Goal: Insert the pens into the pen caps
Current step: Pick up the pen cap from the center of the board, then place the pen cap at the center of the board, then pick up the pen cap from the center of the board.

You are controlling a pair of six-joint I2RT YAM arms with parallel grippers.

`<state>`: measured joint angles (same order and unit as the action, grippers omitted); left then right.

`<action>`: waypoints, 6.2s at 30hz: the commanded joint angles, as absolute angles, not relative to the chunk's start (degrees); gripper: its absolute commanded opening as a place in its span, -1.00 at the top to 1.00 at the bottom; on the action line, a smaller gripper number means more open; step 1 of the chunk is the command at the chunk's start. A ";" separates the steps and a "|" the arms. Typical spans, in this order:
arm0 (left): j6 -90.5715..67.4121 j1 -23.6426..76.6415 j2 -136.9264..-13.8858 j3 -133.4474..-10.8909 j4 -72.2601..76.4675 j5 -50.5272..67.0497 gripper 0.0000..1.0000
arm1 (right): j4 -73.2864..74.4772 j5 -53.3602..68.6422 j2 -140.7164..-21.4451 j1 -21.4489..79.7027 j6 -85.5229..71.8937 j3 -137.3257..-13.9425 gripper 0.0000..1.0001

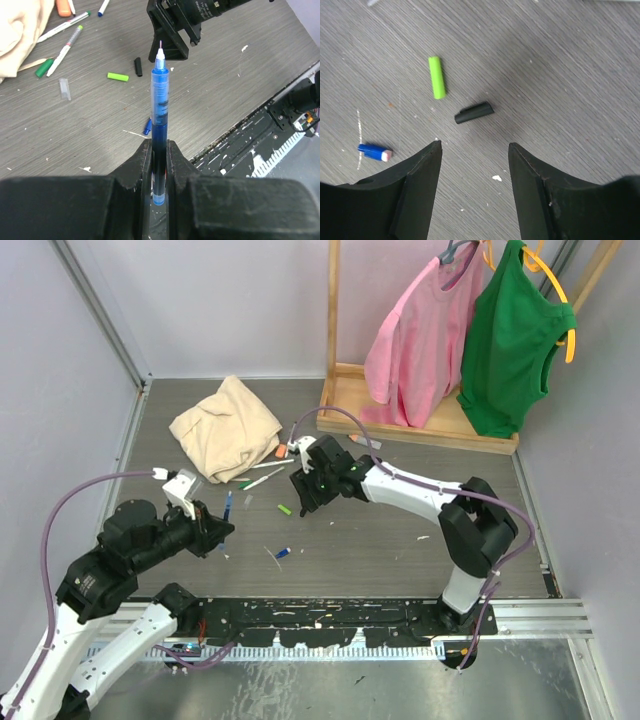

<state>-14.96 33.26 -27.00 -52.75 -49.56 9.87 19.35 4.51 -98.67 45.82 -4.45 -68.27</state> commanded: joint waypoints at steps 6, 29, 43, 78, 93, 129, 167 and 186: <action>-17.27 33.40 -25.49 -54.10 -50.26 -4.93 1.00 | 18.00 3.01 -109.03 51.72 -12.12 -84.23 -0.08; -18.55 33.31 -21.97 -53.88 -51.35 -11.18 1.00 | 24.03 -26.40 -127.13 60.45 -53.67 -104.55 -0.12; -18.37 33.27 -21.53 -53.80 -51.24 -10.68 1.00 | 28.02 -27.52 -134.69 61.62 -50.38 -112.77 -0.12; -18.50 33.29 -21.73 -53.90 -51.41 -11.49 1.00 | 16.44 -10.85 -123.57 63.67 -17.61 -101.14 0.79; -20.00 33.31 -20.40 -53.15 -51.54 -19.00 0.93 | 8.08 -3.11 -93.03 46.56 -25.62 -62.59 0.80; -25.69 33.29 -24.10 -49.87 -47.98 -18.21 1.00 | 26.36 -6.43 -93.50 43.40 -21.30 -51.81 0.18; -23.92 33.29 -26.48 -50.03 -44.80 -9.33 1.00 | 21.80 -9.54 -80.79 45.10 -19.53 -53.88 1.00; -29.79 35.36 -37.29 -47.99 -28.19 7.62 1.00 | -11.87 -9.45 -51.26 44.98 -34.93 -38.12 1.00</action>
<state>-27.46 33.39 -37.47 -48.60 -36.91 5.50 -3.57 -11.33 -54.08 45.19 -29.17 -38.83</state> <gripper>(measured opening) 0.122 0.235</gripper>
